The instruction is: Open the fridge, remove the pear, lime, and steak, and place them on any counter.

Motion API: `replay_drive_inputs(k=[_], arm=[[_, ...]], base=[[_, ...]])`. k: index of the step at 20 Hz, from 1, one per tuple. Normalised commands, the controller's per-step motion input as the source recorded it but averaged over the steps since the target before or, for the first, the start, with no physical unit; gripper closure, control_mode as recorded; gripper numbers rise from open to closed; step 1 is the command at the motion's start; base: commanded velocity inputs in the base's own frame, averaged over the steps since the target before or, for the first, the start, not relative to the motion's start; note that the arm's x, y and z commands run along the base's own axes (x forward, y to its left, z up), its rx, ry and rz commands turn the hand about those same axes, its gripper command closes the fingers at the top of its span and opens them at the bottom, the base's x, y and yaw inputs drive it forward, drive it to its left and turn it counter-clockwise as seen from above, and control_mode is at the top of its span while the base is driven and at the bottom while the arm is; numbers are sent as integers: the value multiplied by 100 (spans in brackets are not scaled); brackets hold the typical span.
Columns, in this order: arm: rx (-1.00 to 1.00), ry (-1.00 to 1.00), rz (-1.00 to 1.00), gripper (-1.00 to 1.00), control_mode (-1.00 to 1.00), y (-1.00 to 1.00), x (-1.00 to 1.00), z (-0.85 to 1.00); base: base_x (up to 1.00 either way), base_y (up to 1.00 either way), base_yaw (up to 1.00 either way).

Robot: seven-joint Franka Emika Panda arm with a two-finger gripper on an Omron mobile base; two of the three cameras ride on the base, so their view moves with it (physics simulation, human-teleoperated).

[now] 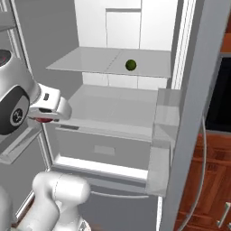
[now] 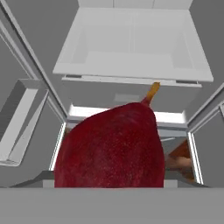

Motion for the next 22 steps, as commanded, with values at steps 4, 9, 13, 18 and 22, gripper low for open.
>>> replay_drive_inputs(k=[4,9,13,18,22], arm=[[0,0,0,100,100,0,0,0],[0,0,0,100,100,0,0,0],[0,0,0,100,100,0,0,0],[0,0,0,100,100,0,0,0],[0,0,0,100,100,0,0,0]], base=[[-100,-12,0],[-92,18,-1],[-74,99,-9],[-63,100,-14],[-5,100,-21]])
